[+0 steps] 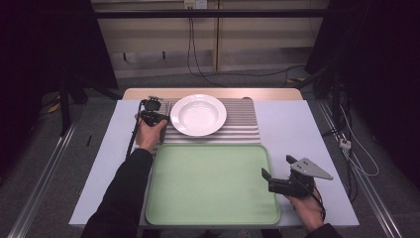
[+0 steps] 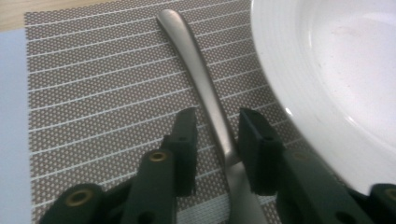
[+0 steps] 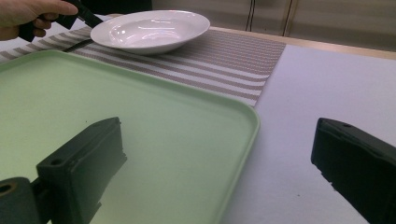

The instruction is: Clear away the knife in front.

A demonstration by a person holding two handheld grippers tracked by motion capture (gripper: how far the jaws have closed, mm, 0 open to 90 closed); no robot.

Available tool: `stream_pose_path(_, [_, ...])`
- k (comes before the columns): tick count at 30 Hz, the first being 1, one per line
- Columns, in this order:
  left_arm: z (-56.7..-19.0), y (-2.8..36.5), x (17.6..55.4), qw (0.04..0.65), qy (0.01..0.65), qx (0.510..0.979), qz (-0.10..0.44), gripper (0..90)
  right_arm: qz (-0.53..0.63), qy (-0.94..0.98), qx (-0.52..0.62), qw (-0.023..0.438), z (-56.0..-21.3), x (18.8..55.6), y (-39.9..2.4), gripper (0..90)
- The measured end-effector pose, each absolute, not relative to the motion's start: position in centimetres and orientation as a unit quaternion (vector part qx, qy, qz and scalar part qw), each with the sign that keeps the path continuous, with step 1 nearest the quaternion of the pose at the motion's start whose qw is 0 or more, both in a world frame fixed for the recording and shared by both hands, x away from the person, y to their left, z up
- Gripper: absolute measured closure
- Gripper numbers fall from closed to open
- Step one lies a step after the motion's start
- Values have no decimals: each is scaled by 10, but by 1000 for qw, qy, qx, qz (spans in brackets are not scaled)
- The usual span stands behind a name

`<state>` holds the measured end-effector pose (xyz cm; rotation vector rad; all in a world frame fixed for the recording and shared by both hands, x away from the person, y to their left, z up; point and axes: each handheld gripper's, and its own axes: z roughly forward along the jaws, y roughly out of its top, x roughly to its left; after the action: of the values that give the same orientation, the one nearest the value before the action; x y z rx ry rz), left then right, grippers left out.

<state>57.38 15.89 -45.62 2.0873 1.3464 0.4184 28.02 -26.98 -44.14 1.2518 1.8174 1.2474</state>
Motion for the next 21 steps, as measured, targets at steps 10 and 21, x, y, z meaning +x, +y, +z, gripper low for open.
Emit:
stream_pose_path(10, [-455,166,576,307,514,787,146,793,469,684,472,300,-442,280,-271,21])
stream_pose_path(21, [-452,174,573,288,507,800,139,798,468,686,471,298,-442,280,-270,21])
